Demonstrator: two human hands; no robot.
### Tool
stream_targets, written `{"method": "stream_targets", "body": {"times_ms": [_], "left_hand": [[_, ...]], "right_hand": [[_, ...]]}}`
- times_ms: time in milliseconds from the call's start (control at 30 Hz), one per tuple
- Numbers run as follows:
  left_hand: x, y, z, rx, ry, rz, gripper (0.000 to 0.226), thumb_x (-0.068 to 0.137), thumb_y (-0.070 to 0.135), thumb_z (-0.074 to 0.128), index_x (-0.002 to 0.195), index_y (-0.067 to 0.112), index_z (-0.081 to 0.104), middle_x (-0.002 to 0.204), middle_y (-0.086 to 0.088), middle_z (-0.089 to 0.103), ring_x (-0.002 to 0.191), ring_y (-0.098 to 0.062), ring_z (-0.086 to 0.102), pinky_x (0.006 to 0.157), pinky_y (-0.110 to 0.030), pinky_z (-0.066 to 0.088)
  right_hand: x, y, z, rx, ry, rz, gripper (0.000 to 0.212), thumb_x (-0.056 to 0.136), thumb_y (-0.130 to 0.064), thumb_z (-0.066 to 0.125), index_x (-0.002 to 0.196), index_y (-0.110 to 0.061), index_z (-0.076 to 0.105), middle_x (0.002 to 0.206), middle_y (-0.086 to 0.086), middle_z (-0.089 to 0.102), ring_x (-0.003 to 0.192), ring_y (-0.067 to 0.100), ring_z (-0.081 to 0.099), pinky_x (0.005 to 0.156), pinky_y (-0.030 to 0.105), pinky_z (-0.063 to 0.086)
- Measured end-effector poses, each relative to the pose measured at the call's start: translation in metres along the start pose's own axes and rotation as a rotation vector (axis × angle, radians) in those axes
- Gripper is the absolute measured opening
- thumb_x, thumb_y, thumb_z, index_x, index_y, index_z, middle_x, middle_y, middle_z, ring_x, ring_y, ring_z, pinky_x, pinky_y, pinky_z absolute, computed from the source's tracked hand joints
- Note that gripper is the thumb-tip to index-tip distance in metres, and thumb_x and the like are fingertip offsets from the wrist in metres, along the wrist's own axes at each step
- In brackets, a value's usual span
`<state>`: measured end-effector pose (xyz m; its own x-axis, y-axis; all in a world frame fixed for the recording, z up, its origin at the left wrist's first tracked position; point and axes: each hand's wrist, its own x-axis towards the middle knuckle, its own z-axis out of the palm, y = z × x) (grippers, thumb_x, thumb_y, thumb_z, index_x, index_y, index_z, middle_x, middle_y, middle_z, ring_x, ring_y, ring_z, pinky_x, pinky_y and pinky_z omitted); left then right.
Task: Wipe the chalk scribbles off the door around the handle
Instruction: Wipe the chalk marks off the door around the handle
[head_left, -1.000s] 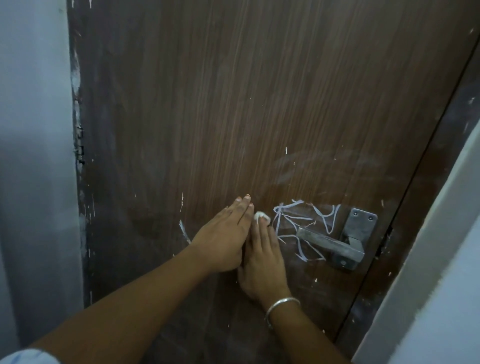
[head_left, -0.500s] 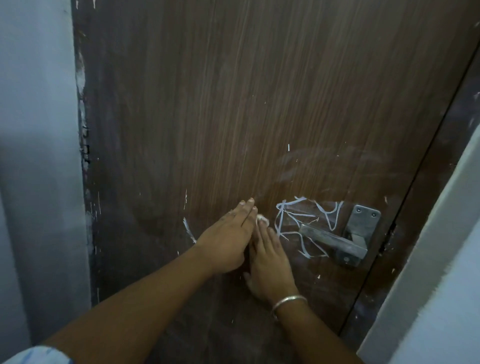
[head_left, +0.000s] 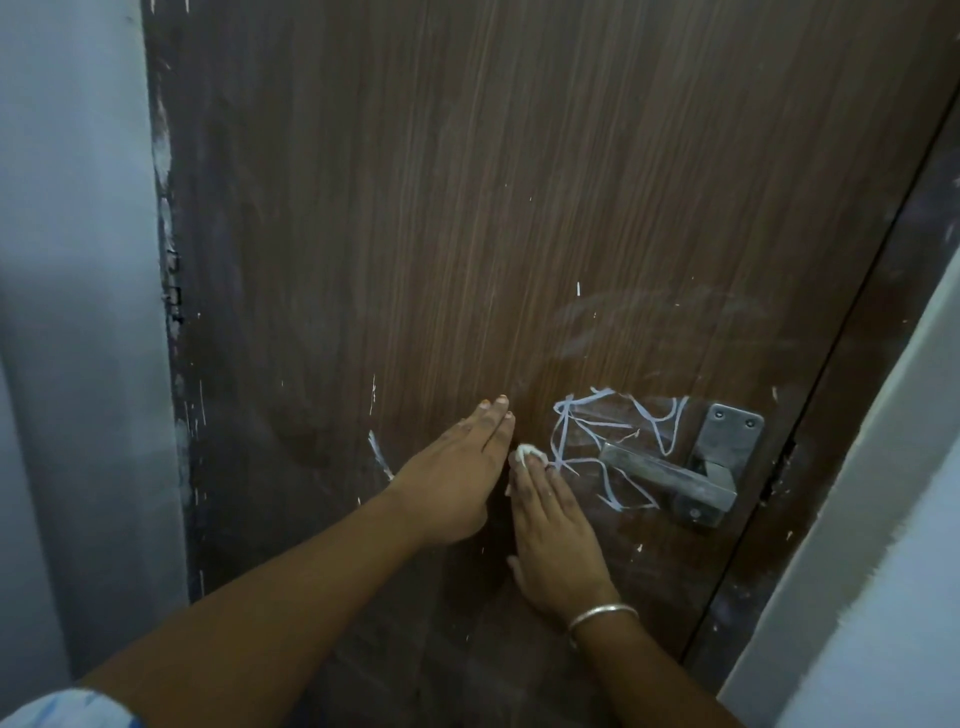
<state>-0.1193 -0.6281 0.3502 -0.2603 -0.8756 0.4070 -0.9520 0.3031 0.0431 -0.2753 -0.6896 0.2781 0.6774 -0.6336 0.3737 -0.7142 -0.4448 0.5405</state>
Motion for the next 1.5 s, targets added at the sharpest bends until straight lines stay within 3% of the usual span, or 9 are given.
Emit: {"method": "stream_targets", "body": {"times_ms": [200, 500, 633, 733, 933, 1067, 1267, 1367, 1500], "left_hand": [[0.005, 0.006, -0.003, -0.04, 0.042, -0.039, 0.084, 0.082, 0.0, 0.047, 0.148, 0.008, -0.005, 0.158, -0.009, -0.012, 0.145, -0.018, -0.011, 0.118, -0.027, 0.0], [0.012, 0.026, -0.018, -0.246, 0.363, -0.177, 0.079, 0.082, -0.005, 0.041, 0.148, 0.005, -0.002, 0.157, -0.008, -0.016, 0.145, -0.017, -0.011, 0.118, -0.029, 0.008], [0.011, 0.029, -0.02, -0.247, 0.348, -0.162, 0.079, 0.082, -0.005, 0.042, 0.148, 0.004, -0.002, 0.157, -0.009, -0.016, 0.145, -0.017, -0.011, 0.118, -0.028, 0.007], [0.011, 0.032, -0.022, -0.289, 0.345, -0.174, 0.08, 0.081, -0.005, 0.041, 0.148, 0.004, -0.002, 0.157, -0.008, -0.017, 0.145, -0.018, -0.01, 0.118, -0.027, 0.007], [0.014, 0.037, -0.03, -0.335, 0.356, -0.168, 0.083, 0.081, -0.005, 0.043, 0.148, 0.006, -0.004, 0.157, -0.007, -0.015, 0.145, -0.016, -0.009, 0.118, -0.032, 0.011], [0.016, 0.036, -0.034, -0.325, 0.344, -0.157, 0.085, 0.081, -0.005, 0.045, 0.148, 0.008, -0.006, 0.158, -0.007, -0.015, 0.145, -0.015, -0.012, 0.119, -0.032, 0.01], [0.018, 0.04, -0.034, -0.368, 0.255, -0.166, 0.086, 0.082, -0.005, 0.046, 0.148, 0.01, -0.007, 0.157, -0.004, -0.018, 0.144, -0.012, -0.013, 0.118, -0.029, 0.009], [0.019, 0.046, -0.033, -0.384, 0.225, -0.165, 0.085, 0.082, -0.007, 0.045, 0.148, 0.009, -0.007, 0.157, -0.004, -0.018, 0.144, -0.012, -0.013, 0.117, -0.027, 0.007], [0.019, 0.052, -0.033, -0.397, 0.187, -0.155, 0.085, 0.083, -0.006, 0.045, 0.148, 0.01, -0.007, 0.157, -0.001, -0.019, 0.144, -0.012, -0.011, 0.115, -0.026, 0.01]], "right_hand": [[0.009, -0.001, -0.012, -0.312, 0.024, 0.021, 0.066, 0.095, -0.032, 0.019, 0.141, 0.01, -0.001, 0.149, 0.032, -0.008, 0.134, 0.048, -0.019, 0.11, 0.052, -0.014], [0.05, 0.009, -0.07, -0.392, 0.101, 0.269, 0.078, 0.093, -0.047, 0.028, 0.144, 0.004, -0.001, 0.152, 0.027, -0.003, 0.14, 0.042, -0.004, 0.099, 0.058, -0.023], [0.052, 0.02, -0.085, -0.187, 0.2, 0.257, 0.046, 0.091, -0.026, 0.041, 0.129, 0.0, 0.047, 0.14, 0.023, 0.042, 0.132, 0.034, 0.037, 0.113, 0.044, 0.02], [0.059, 0.031, -0.096, -0.061, 0.336, 0.128, 0.026, 0.079, -0.013, 0.048, 0.082, -0.012, 0.074, 0.098, 0.012, 0.072, 0.093, 0.025, 0.068, 0.077, 0.033, 0.056], [0.068, 0.056, -0.121, -0.053, 0.45, 0.032, 0.005, 0.071, -0.011, 0.067, 0.067, -0.013, 0.066, 0.064, 0.003, 0.061, 0.045, 0.012, 0.056, 0.036, 0.021, 0.042], [0.066, 0.092, -0.137, 0.039, 0.608, 0.12, 0.006, 0.074, 0.001, 0.066, 0.076, -0.004, 0.063, 0.074, 0.014, 0.063, 0.063, 0.025, 0.061, 0.048, 0.028, 0.048], [0.067, 0.105, -0.126, -0.071, 0.437, 0.056, 0.035, 0.089, 0.0, 0.051, 0.123, 0.01, 0.05, 0.13, 0.027, 0.051, 0.127, 0.038, 0.042, 0.107, 0.039, 0.036], [0.075, 0.099, -0.126, -0.086, 0.263, -0.174, 0.037, 0.095, -0.003, 0.038, 0.13, 0.01, 0.041, 0.144, 0.026, 0.033, 0.137, 0.036, 0.024, 0.109, 0.04, 0.033], [0.066, 0.112, -0.131, -0.173, 0.275, -0.281, 0.028, 0.094, -0.011, 0.044, 0.113, -0.001, 0.061, 0.129, 0.019, 0.054, 0.122, 0.028, 0.043, 0.097, 0.034, 0.044]]}}
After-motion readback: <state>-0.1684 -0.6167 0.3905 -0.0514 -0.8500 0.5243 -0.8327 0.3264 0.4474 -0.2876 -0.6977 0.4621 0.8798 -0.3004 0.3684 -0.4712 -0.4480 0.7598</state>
